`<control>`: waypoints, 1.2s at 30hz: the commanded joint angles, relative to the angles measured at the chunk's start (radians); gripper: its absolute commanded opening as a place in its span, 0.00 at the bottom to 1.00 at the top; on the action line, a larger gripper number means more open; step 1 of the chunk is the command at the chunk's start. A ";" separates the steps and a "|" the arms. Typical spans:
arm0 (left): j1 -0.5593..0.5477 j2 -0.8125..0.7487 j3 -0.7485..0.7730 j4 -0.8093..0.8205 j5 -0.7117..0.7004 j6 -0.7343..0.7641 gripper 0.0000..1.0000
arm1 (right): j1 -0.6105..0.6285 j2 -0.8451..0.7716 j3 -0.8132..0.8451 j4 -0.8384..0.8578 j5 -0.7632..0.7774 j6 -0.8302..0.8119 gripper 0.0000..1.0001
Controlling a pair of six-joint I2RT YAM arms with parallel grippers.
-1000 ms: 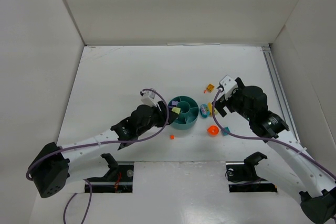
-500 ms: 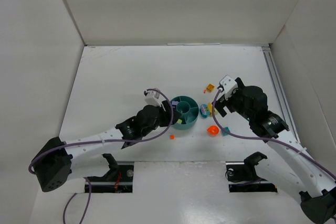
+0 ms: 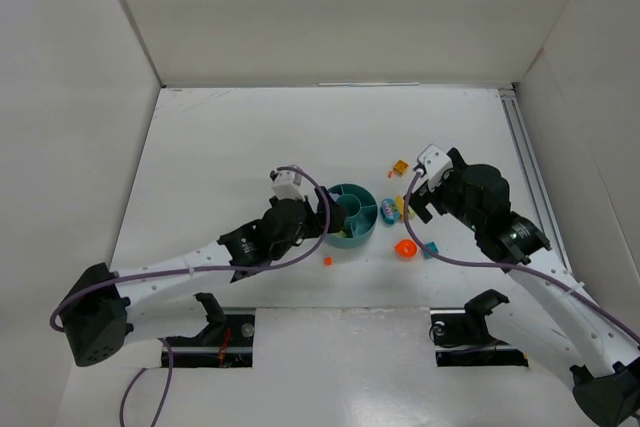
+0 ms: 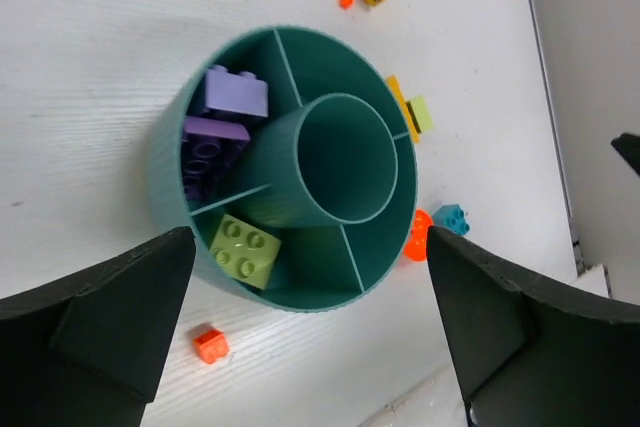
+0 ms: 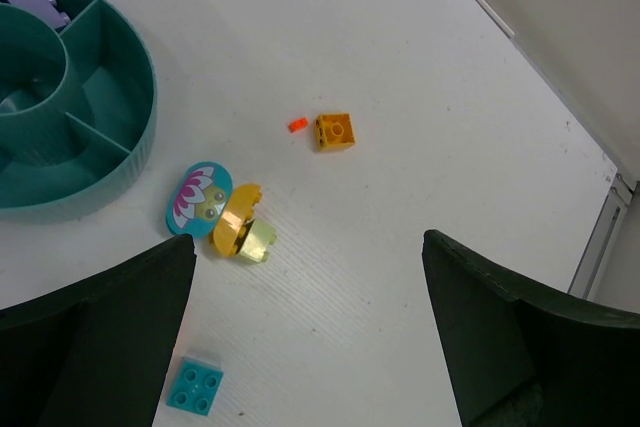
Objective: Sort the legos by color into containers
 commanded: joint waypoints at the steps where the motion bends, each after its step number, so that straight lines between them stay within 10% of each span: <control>1: -0.007 -0.112 0.083 -0.143 -0.142 -0.022 1.00 | -0.008 -0.022 -0.010 0.058 -0.024 -0.021 1.00; 7: 0.076 -0.123 0.258 -0.777 -0.362 -0.320 1.00 | 0.105 0.074 0.038 0.081 0.042 -0.031 1.00; 14: 0.231 -0.049 0.235 -1.016 -0.302 -0.511 1.00 | 0.190 0.182 0.081 0.130 0.158 0.014 1.00; 36: 0.556 0.031 0.006 -0.737 -0.163 -0.390 0.86 | -0.005 0.215 0.032 0.148 0.034 0.035 1.00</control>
